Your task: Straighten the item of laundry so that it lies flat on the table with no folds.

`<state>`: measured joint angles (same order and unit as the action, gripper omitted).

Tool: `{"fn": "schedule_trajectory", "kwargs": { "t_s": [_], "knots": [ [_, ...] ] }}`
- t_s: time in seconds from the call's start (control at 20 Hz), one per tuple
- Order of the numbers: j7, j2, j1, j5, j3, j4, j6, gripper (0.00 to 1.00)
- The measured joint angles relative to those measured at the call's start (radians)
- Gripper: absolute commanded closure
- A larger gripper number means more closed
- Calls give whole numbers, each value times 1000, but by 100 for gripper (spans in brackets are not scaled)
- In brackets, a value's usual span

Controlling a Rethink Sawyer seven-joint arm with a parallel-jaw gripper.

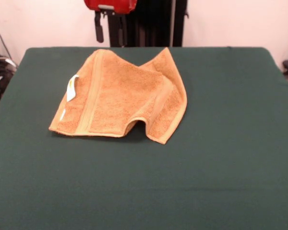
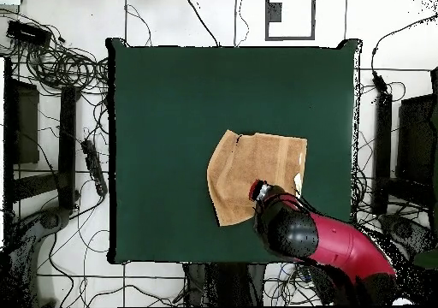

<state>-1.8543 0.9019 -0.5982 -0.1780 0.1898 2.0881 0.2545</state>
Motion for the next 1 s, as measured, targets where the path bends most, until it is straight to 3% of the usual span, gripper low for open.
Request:
{"fn": "schedule_trajectory", "kwargs": {
  "t_s": [0.5, 1.0],
  "knots": [
    [0, 6, 67, 0, 0, -55, 25, 0],
    [0, 6, 142, 1, 8, -155, 166, 0]
  ]
}}
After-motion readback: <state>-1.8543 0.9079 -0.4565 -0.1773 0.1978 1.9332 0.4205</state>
